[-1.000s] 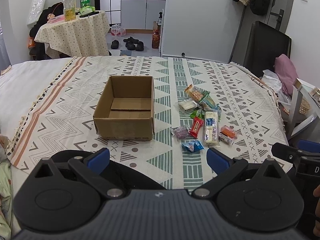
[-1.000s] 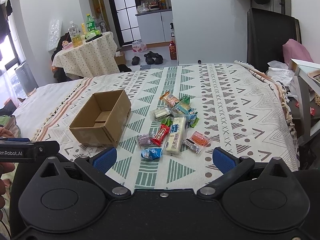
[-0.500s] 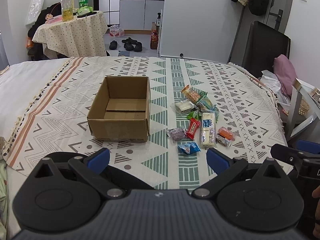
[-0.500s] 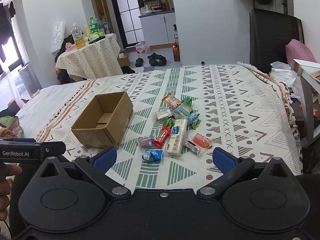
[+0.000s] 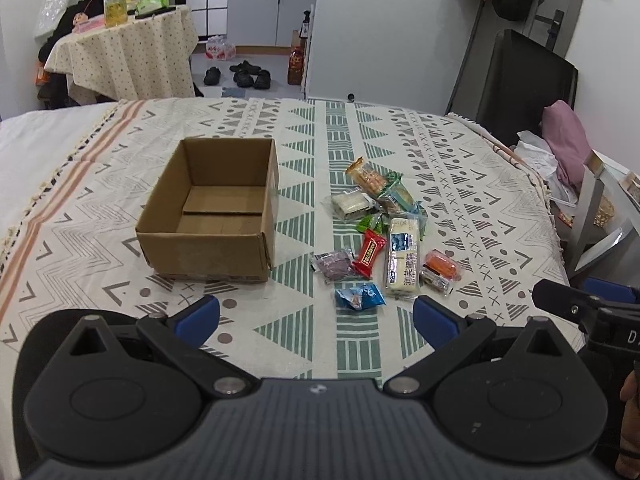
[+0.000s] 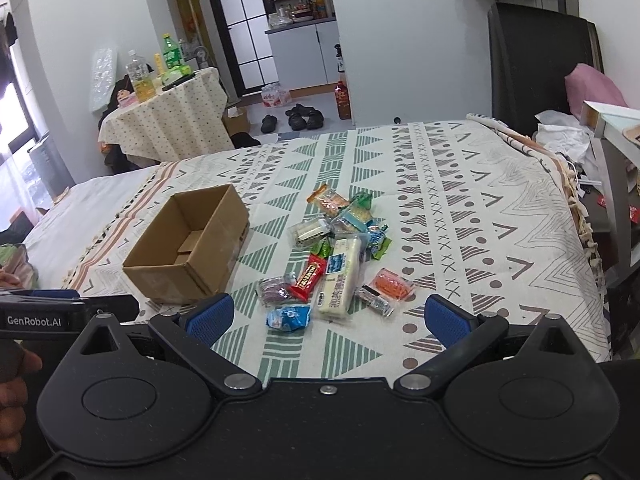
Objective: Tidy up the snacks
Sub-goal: 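Grasp the blue wrapped candy with the left tool while the right tool grasps a clear stick snack, then carry both held snacks over the cardboard box, then open the left tool and right tool to drop both snacks into the box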
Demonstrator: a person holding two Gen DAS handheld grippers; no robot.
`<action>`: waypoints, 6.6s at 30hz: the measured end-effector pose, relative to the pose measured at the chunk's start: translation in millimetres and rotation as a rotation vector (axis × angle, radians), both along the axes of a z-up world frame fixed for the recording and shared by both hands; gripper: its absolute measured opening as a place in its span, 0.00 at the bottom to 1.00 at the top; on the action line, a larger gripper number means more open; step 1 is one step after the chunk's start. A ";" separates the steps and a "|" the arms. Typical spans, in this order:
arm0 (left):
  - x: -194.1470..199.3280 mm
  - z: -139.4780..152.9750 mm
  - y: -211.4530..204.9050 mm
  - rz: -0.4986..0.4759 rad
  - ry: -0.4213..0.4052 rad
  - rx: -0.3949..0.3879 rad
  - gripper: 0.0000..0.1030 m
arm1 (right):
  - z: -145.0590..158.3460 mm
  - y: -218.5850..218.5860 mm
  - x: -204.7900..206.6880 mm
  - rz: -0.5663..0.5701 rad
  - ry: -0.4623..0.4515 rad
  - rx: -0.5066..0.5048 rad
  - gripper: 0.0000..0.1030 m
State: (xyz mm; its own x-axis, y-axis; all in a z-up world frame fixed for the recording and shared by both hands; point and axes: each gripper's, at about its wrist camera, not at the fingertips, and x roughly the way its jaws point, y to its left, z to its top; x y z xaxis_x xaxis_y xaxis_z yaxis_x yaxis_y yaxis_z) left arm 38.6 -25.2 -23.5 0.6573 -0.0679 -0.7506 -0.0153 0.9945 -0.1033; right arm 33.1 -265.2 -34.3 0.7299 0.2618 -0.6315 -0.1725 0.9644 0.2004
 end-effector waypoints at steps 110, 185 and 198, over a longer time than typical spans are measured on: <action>122.4 -86.1 -32.2 0.173 0.169 -0.043 0.28 | -108.8 -7.3 149.0 -0.011 0.228 0.197 0.16; 151.3 -66.2 135.1 0.423 0.111 -0.032 0.49 | -90.6 159.8 186.8 0.291 0.101 0.576 0.23; 131.7 -49.1 126.4 0.473 0.111 -0.005 0.85 | -73.3 137.5 175.6 0.251 0.086 0.589 0.56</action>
